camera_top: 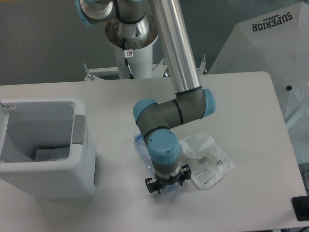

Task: Place the trash in the trash can
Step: 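Close the gripper around the bottle's middle, then lift the bottle and carry it over the white bin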

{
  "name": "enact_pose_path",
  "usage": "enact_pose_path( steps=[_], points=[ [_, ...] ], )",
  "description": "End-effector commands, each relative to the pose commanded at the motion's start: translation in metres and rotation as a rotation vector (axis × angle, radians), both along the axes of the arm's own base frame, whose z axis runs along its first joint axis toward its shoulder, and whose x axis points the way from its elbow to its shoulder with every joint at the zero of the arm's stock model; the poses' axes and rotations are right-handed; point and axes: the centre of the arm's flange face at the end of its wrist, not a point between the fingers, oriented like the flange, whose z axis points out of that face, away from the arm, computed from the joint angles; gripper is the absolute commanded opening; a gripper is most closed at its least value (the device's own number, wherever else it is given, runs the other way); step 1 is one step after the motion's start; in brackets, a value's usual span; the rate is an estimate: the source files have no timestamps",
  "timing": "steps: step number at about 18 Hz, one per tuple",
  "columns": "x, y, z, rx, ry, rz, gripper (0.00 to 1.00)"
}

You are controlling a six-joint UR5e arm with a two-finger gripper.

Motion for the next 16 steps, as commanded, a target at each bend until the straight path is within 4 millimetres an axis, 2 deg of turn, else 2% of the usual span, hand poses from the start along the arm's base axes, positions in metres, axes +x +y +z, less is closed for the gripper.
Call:
enact_pose_path(
  steps=[5,8,16],
  points=[
    [0.002,0.0,0.001,0.0,0.0,0.0,0.73],
    [0.005,0.002,0.001,-0.001,-0.001,-0.005,0.66],
    [0.009,0.002,0.016,0.015,0.011,-0.01,0.66]
  ],
)
